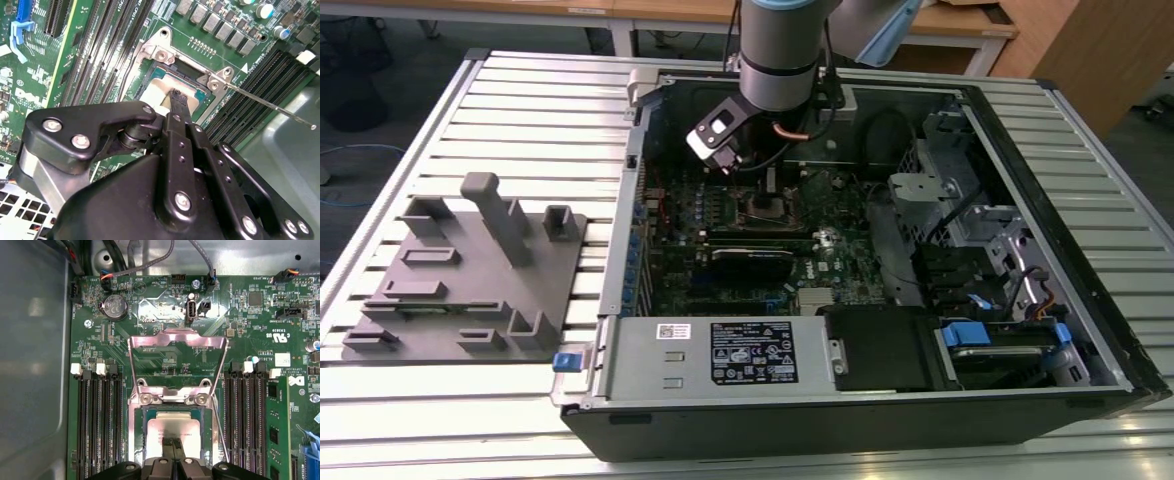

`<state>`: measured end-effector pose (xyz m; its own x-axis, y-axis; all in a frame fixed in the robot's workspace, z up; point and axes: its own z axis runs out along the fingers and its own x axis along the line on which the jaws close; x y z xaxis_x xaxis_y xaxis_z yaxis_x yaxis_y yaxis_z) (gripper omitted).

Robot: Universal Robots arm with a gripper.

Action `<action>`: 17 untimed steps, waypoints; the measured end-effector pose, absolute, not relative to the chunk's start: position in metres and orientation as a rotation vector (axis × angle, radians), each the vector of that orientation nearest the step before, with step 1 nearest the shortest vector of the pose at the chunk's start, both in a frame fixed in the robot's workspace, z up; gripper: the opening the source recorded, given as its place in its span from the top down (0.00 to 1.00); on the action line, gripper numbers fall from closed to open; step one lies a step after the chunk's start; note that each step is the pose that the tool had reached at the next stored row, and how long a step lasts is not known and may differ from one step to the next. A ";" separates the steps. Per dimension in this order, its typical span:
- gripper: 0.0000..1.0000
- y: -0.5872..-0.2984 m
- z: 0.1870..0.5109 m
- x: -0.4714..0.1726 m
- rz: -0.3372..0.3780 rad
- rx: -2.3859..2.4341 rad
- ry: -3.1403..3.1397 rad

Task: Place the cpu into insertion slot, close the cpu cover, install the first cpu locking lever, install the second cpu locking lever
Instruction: 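Place the cpu into insertion slot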

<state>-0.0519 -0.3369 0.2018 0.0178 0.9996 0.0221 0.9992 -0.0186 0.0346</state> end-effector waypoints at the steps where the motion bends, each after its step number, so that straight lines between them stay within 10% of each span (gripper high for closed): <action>1: 0.89 -0.337 0.202 -0.052 0.063 2.235 2.194; 17: 0.89 -0.337 0.199 -0.049 0.061 2.235 2.194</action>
